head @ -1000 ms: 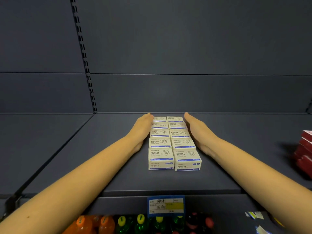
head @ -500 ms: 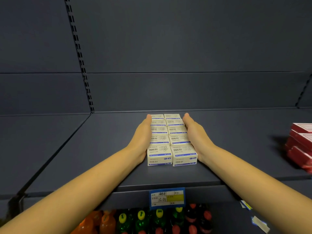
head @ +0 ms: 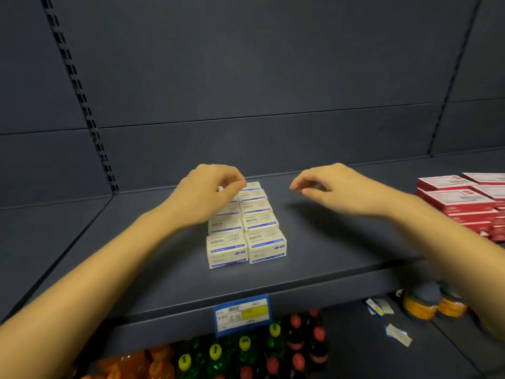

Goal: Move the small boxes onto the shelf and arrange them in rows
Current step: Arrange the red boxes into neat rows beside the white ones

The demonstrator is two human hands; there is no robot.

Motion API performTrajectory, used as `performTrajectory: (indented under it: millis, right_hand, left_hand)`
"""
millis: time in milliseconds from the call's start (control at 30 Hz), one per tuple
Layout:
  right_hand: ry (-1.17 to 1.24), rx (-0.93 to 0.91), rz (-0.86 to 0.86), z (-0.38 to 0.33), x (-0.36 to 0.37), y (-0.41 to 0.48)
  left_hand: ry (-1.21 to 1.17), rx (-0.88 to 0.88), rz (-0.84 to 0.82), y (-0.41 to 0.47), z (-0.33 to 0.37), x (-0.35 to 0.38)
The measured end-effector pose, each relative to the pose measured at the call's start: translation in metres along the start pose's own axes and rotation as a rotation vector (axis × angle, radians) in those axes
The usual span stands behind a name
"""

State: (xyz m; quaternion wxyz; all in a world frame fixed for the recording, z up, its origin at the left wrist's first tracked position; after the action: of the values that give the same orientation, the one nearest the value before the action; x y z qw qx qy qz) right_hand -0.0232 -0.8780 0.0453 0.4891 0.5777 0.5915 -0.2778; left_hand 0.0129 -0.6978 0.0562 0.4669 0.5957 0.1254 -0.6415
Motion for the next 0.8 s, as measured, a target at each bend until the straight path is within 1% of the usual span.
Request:
performTrajectory:
  millis: [133, 267, 333, 500, 633, 800]
  right_hand:
    - [-0.052, -0.062, -0.030, 0.014, -0.030, -0.014]
    - [-0.075, -0.099, -0.035, 0.042, -0.062, -0.029]
    - [-0.078, -0.112, -0.035, 0.062, -0.080, -0.037]
    - [-0.083, -0.112, -0.100, 0.123, -0.117, -0.058]
    - [-0.071, -0.125, -0.144, 0.167, -0.136, -0.069]
    - [-0.052, -0.138, -0.208, 0.210, -0.152, -0.079]
  left_hand:
    - [0.043, 0.072, -0.014, 0.010, 0.042, -0.001]
    - [0.033, 0.118, -0.019, 0.026, 0.086, 0.012]
    - [0.020, 0.137, -0.023, 0.038, 0.112, 0.021]
    - [-0.019, 0.161, -0.018, 0.073, 0.173, 0.051]
    - [-0.031, 0.160, -0.036, 0.094, 0.208, 0.077]
    - [-0.099, 0.115, -0.157, 0.112, 0.228, 0.101]
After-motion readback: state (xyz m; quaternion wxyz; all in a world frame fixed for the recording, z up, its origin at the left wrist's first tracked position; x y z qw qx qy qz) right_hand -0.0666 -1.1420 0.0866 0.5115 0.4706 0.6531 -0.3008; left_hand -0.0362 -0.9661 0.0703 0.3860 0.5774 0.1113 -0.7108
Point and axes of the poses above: each hand's wrist, its own y-axis towards the middle knuckle, its own x-axis out of the palm, z = x × y, the point moved 7 cm from there along y, towards the middle knuckle, and after that the axes turned 6 degrees about y, right-handed, at the moved point
